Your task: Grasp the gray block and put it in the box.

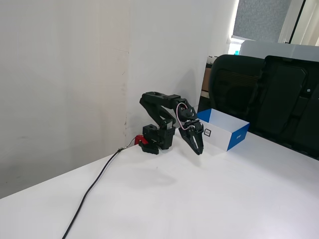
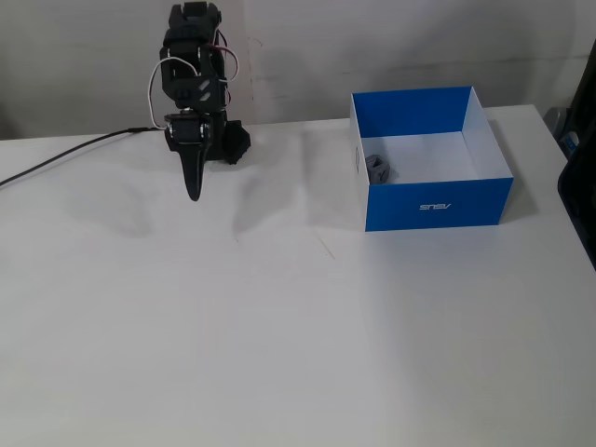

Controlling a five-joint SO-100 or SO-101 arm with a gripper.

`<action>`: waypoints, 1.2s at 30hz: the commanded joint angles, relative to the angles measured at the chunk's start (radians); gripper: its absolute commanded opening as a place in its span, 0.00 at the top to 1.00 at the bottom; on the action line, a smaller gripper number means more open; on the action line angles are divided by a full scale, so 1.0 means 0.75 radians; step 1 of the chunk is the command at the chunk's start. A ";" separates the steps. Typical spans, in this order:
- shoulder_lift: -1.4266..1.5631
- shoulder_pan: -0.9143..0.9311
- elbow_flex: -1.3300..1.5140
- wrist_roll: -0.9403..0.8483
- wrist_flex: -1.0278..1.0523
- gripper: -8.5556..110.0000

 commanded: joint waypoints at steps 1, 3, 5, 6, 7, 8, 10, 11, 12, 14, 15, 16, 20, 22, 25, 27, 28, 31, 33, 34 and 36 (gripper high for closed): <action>0.209 0.008 0.086 0.004 -0.012 0.93; 0.299 -0.012 0.160 0.006 -0.014 0.93; 0.385 -0.027 0.229 0.006 -0.029 0.93; 0.430 -0.033 0.262 0.006 -0.029 0.93; 0.483 -0.037 0.297 -0.002 -0.031 0.93; 0.546 -0.041 0.333 -0.006 -0.027 0.92; 0.675 -0.057 0.405 -0.008 -0.008 0.92; 0.740 -0.061 0.438 -0.010 0.006 0.91; 0.767 -0.061 0.456 -0.010 0.020 0.91; 0.763 -0.057 0.470 -0.010 0.029 0.91; 0.763 -0.049 0.477 -0.010 0.033 0.91; 0.763 -0.037 0.485 -0.010 0.037 0.91; 0.765 -0.002 0.520 -0.016 0.049 0.92; 0.765 0.006 0.544 -0.016 0.070 0.92; 0.765 0.002 0.579 -0.014 0.094 0.92; 0.765 -0.025 0.585 0.000 0.112 0.92; 0.765 -0.039 0.597 0.002 0.121 0.93; 0.765 -0.090 0.669 -0.010 0.117 0.93; 0.767 -0.119 0.679 -0.014 0.112 0.93; 0.767 -0.131 0.679 -0.014 0.112 0.93; 0.767 -0.135 0.679 -0.014 0.115 0.93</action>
